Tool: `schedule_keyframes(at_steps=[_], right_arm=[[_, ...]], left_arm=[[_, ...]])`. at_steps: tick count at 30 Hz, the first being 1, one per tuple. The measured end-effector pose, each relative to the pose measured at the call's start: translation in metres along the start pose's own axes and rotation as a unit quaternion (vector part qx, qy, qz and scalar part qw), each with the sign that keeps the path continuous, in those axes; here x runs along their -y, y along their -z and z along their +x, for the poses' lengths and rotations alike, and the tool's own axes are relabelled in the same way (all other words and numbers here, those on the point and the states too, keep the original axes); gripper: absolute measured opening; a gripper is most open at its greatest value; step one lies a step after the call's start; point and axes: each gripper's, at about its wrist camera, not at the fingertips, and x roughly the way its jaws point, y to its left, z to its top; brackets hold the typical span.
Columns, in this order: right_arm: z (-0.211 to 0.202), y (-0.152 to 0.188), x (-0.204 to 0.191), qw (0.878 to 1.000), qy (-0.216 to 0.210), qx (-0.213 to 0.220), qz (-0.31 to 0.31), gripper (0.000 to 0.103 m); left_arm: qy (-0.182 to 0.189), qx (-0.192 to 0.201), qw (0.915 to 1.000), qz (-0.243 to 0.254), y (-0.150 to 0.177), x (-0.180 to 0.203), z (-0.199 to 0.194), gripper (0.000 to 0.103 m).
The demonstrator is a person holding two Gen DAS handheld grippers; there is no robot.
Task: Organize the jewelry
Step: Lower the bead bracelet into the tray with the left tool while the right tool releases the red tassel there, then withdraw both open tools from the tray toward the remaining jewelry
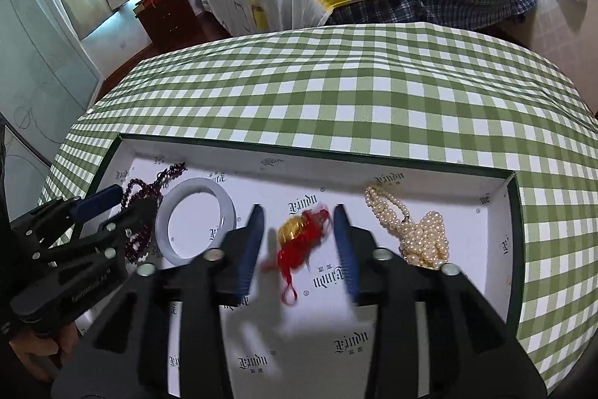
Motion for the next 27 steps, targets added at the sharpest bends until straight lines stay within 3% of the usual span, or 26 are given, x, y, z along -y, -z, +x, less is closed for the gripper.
schedule_keyframes(at_steps=[5, 15, 20, 27], right_arm=[[-0.010, 0.000, 0.004, 1.000, 0.001, 0.016, -0.002, 0.041], [-0.074, 0.020, -0.004, 0.994, 0.006, 0.105, -0.015, 0.043], [-0.109, 0.047, -0.005, 0.991, 0.005, 0.135, -0.013, 0.043], [-0.138, 0.096, -0.009, 0.989, 0.015, 0.146, -0.014, 0.043]], left_arm=[[-0.005, 0.017, 0.9998, 0.013, 0.000, 0.005, -0.006, 0.065], [0.015, 0.119, 0.9927, -0.019, 0.015, -0.001, -0.063, 0.070], [0.013, 0.155, 0.9874, -0.029, 0.030, -0.007, -0.094, 0.070], [-0.001, 0.186, 0.9822, -0.027, 0.073, -0.008, -0.128, 0.071]])
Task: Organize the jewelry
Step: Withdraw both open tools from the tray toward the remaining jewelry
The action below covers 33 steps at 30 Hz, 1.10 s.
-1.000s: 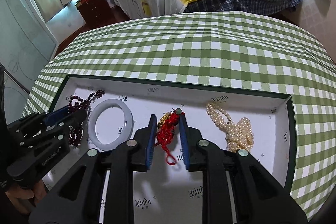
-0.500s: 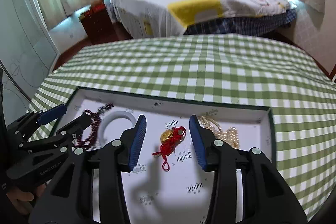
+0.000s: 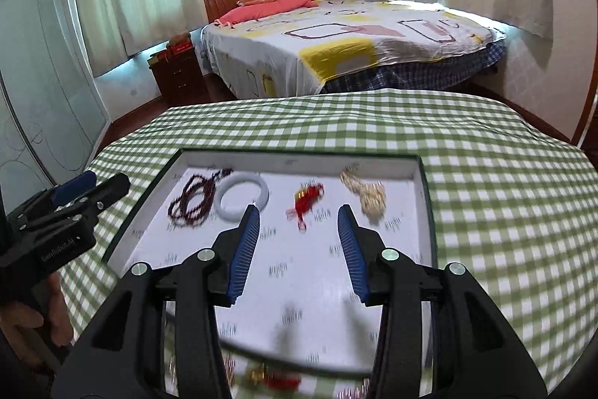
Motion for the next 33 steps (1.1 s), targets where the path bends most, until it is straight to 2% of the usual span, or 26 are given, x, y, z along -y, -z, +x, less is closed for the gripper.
schedule_keyframes(at_steps=[9, 17, 22, 33], right_arm=[[-0.037, 0.059, 0.003, 1.000, 0.020, -0.001, 0.003, 0.043], [-0.054, 0.098, 0.012, 0.999, 0.032, -0.012, 0.015, 0.043], [-0.055, 0.111, 0.016, 0.999, 0.038, -0.019, 0.017, 0.043], [-0.031, 0.112, 0.031, 0.996, 0.068, -0.042, 0.028, 0.043]], left_arm=[[-0.006, -0.001, 0.9998, -0.019, 0.045, -0.007, -0.038, 0.071], [-0.011, -0.005, 0.9996, -0.025, 0.070, -0.006, -0.056, 0.071], [-0.016, -0.021, 0.9993, -0.027, 0.087, -0.007, -0.059, 0.071], [-0.018, -0.038, 0.9988, -0.027, 0.103, -0.008, -0.055, 0.071]])
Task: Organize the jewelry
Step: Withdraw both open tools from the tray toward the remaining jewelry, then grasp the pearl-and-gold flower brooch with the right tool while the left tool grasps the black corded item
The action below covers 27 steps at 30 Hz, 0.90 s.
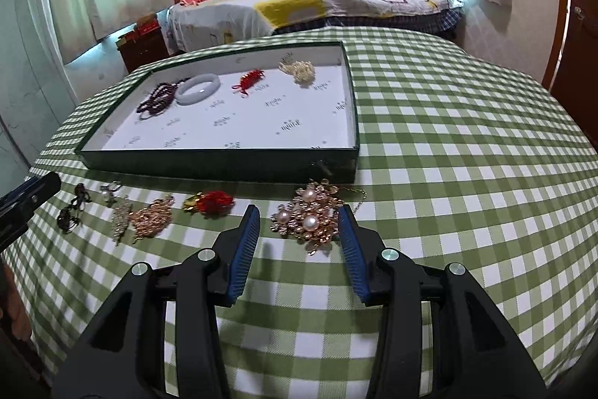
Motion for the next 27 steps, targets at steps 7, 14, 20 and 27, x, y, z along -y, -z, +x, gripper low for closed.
schedule_keyframes(at_steps=[7, 14, 20, 27], right_arm=[[0.015, -0.006, 0.003, 1.000, 0.008, -0.015, 0.001, 0.043], [0.020, -0.006, 0.000, 1.000, 0.012, -0.016, -0.009, 0.045], [0.018, -0.005, -0.003, 1.000, 0.009, -0.014, -0.012, 0.041], [0.014, -0.002, -0.006, 1.000, -0.001, -0.009, -0.012, 0.029]], left_arm=[[-0.003, -0.013, 0.9999, -0.001, 0.002, -0.002, 0.009, 0.071], [-0.007, -0.020, 0.9998, -0.005, 0.003, -0.007, 0.012, 0.071], [-0.010, -0.029, 0.9995, -0.011, 0.006, -0.012, 0.015, 0.071], [-0.010, -0.037, 0.9991, -0.015, 0.009, -0.017, 0.016, 0.071]])
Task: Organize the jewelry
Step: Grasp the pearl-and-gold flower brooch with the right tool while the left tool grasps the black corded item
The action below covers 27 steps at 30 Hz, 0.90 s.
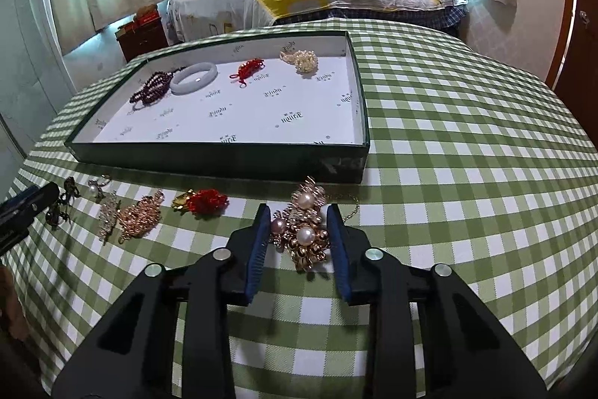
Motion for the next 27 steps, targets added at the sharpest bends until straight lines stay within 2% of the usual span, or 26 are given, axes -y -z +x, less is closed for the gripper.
schedule_keyframes(at_steps=[15, 19, 24, 26, 27], right_arm=[[-0.003, 0.001, -0.001, 1.000, -0.012, -0.001, 0.005, 0.029], [-0.002, 0.001, -0.001, 1.000, -0.012, -0.001, 0.006, 0.029], [-0.002, 0.002, -0.001, 1.000, -0.012, -0.001, 0.006, 0.029], [-0.001, 0.002, -0.001, 1.000, -0.012, -0.001, 0.006, 0.029], [-0.001, 0.002, -0.001, 1.000, -0.013, -0.001, 0.006, 0.029]], left_arm=[[-0.011, 0.004, 0.9999, 0.001, -0.010, -0.007, 0.007, 0.071], [-0.009, -0.007, 0.9999, 0.003, -0.016, -0.008, 0.019, 0.069], [-0.001, -0.031, 0.9995, -0.002, -0.016, -0.011, 0.032, 0.053], [0.006, -0.039, 0.9992, 0.000, -0.015, -0.011, 0.034, 0.041], [0.009, -0.042, 0.9991, 0.002, -0.014, -0.010, 0.036, 0.039]])
